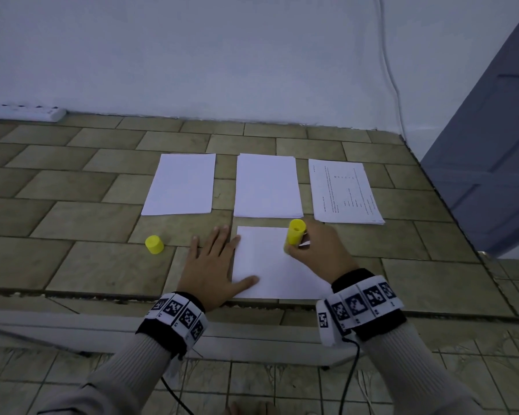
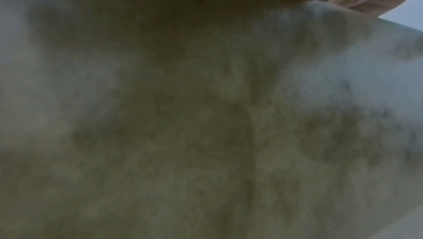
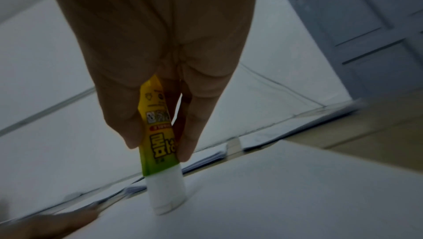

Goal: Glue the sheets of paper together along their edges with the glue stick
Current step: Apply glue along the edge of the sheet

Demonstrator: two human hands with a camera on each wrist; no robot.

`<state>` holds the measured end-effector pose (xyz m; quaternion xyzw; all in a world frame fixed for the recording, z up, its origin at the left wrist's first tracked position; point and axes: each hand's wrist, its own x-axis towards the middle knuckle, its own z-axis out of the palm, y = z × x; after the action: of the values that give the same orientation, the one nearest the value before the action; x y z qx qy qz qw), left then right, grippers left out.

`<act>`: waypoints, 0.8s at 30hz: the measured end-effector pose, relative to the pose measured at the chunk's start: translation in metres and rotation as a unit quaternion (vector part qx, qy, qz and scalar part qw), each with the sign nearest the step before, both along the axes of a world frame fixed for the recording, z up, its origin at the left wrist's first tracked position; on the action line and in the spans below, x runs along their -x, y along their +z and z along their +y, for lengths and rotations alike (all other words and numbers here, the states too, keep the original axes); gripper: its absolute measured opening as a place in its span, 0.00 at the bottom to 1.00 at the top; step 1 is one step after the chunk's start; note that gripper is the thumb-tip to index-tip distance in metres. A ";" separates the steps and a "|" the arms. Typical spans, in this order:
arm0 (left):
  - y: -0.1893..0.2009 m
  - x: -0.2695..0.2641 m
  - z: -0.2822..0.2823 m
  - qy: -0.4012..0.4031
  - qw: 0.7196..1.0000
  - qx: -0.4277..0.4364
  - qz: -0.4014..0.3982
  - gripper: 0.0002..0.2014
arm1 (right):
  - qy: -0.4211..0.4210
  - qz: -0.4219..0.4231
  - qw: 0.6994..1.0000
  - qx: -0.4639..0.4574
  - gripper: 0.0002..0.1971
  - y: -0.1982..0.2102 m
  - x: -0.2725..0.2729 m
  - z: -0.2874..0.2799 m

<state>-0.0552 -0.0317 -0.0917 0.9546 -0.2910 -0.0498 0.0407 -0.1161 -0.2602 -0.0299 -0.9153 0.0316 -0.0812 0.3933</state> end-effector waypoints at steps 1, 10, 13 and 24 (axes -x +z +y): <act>-0.001 0.000 0.000 0.000 1.000 -0.002 0.000 0.57 | -0.015 -0.005 1.000 -0.003 0.08 0.000 0.005 -0.009; -0.001 0.000 0.000 -0.001 1.000 -0.001 0.000 0.57 | -0.110 -0.008 0.993 0.042 0.07 -0.003 0.030 -0.067; -0.001 0.001 0.000 0.000 1.000 0.003 0.002 0.54 | -0.103 -0.018 0.992 0.063 0.08 0.002 0.032 -0.057; -0.002 -0.003 0.002 -0.009 0.999 0.042 0.009 0.51 | 0.163 0.021 0.986 -0.023 0.09 0.010 0.022 0.059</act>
<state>-0.0523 -0.0295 -0.0937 0.9487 -0.3014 -0.0463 0.0833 -0.1380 -0.2009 -0.0201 -0.9005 -0.1078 0.0041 0.4214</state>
